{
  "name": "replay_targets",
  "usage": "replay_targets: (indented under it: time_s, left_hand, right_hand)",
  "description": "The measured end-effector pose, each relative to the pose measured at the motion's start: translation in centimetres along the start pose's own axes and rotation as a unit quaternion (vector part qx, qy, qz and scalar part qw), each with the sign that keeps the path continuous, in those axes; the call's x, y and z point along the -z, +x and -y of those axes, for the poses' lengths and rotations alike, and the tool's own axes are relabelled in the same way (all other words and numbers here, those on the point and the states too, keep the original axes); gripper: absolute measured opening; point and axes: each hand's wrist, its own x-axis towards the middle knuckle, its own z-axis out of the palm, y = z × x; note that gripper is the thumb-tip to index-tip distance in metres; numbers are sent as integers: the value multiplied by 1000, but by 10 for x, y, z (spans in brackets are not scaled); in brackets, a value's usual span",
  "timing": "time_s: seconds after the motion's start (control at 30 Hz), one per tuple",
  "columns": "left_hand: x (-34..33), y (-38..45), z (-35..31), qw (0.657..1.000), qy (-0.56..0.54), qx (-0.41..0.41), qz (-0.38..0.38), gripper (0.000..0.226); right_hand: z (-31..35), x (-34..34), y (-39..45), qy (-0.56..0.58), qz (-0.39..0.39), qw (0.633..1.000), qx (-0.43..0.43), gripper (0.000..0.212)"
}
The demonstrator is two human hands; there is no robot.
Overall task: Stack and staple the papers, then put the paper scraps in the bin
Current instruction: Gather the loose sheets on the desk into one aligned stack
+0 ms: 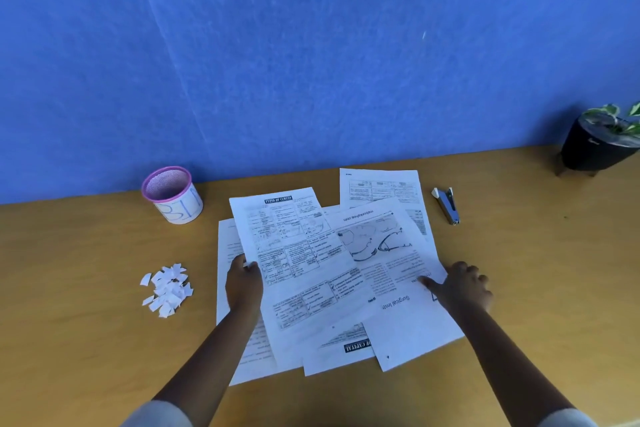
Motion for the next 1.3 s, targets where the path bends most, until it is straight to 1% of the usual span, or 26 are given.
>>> replay_targets:
  time_s: [0.1,0.23,0.3,0.4,0.5,0.57,0.67,0.77,0.83,0.9,1.0,1.03,1.07,1.1,1.13,1.17,1.2,1.23,1.27,1.3]
  left_hand:
    - [-1,1,2,999,3,39,1,32]
    - [-2,1,7,999,6,51,-1,34]
    - [-3,1,9,999,7,51,2,35]
    - [-2,0,11,999,14,48,4,36]
    - [-1,0,13,999,13,42,7,35]
    - [0,0,14,999,14,40,11,35]
    - [1,0,15,999,17,35,13,35]
    - [1,1,16,999,13,31,9,35]
    - [0,1,16,1000,11,19,8,34]
    - [0,1,17,1000,6,2,6,34]
    - [0,2,17,1000,-14,-17,7,33]
    - [0,2,16,999,-23,-24,8,32]
    - [0,2,16,999,-30,-30,9,32]
    - [0,2,15,999,-36,-36,10,32]
    - [0,2,14,998,-41,-39,10,32]
    - [0,2,13,998,-45,-40,11,32]
    - [0,2,12,998,-50,-39,14,32]
    - [0,2,12,998,-54,-37,17,32]
    - [0,2,11,997,-58,-37,20,32]
    - [0,2,11,997,-60,-37,23,32]
  right_hand:
    - [2,-3,1,15,3,1000,-12,92]
    - [1,-3,2,33,17,999,-21,92]
    - [0,-3,3,72,23,997,-23,88]
    - [-2,-2,3,139,28,990,-21,77]
    - [1,0,1,176,24,984,-4,50]
    - [4,4,0,197,5,980,5,35]
    - [8,10,-2,198,-47,979,28,32]
    - [9,18,-4,154,-98,982,54,29]
    - [8,24,-3,160,-94,981,61,29]
    - [10,33,0,222,-57,971,66,25]
    - [15,50,2,313,22,943,112,26]
    - [17,57,2,362,53,924,113,25]
    - [20,64,1,427,93,894,100,25]
    - [22,71,0,500,142,851,80,28]
    - [24,78,0,568,187,799,61,31]
    - [27,85,-1,617,217,755,54,31]
    - [30,92,-1,641,233,729,62,29]
    - [33,98,-2,649,237,718,77,27]
    - [38,103,-4,648,232,720,92,27]
    - [43,106,-6,636,215,733,107,28]
